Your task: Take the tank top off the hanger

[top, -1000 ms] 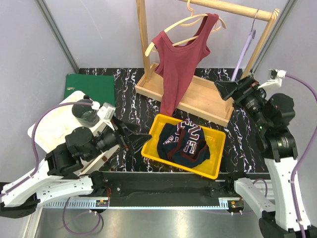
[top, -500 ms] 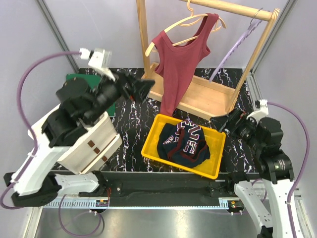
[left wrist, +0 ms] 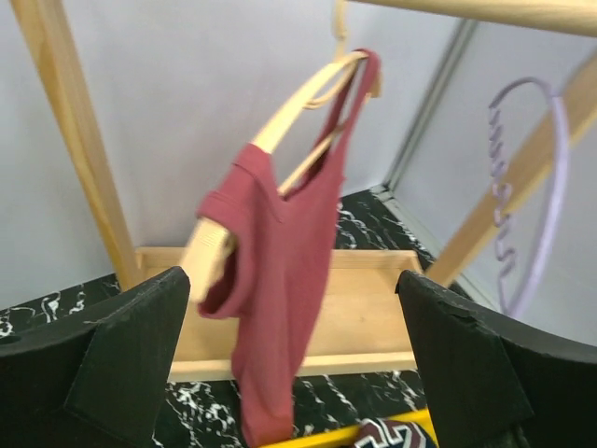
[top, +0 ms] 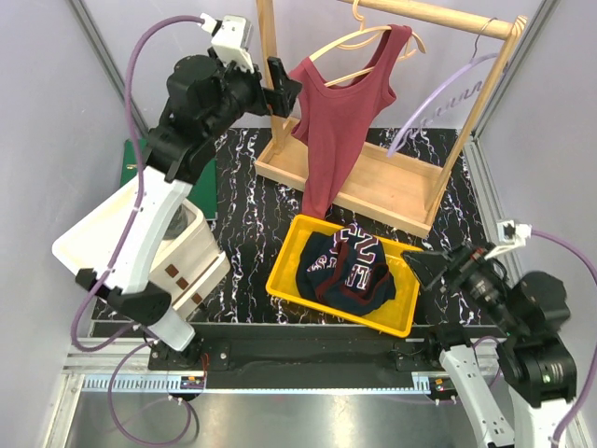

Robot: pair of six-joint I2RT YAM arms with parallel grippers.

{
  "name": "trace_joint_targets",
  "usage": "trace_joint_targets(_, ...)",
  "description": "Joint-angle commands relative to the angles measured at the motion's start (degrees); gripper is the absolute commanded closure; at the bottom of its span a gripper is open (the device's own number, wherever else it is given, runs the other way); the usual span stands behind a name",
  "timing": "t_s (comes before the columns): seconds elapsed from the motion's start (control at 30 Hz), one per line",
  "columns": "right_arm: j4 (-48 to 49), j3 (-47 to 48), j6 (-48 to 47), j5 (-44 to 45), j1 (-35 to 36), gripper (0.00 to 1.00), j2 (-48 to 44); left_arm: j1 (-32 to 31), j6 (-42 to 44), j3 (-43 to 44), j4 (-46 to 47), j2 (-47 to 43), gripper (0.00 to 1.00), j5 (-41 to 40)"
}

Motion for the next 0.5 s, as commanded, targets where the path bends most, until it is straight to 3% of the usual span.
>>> trace_joint_targets(0.0, -3.28, 4.87, 0.25, -3.60, 0.21, 0.00, -2.54, 4.09, 1.62, 3.79, 4.08, 4.82, 0.01, 8.26)
trace_joint_targets(0.4, -10.14, 10.76, -3.27, -0.70, 0.21, 0.00, -1.84, 6.65, 1.10, 3.62, 13.75, 13.97, 0.02, 13.29)
trace_joint_targets(0.47, -11.11, 11.64, -4.06, 0.52, 0.30, 0.00, -1.49, 6.65, 0.40, 3.53, 14.89, 15.11, 0.08, 13.81)
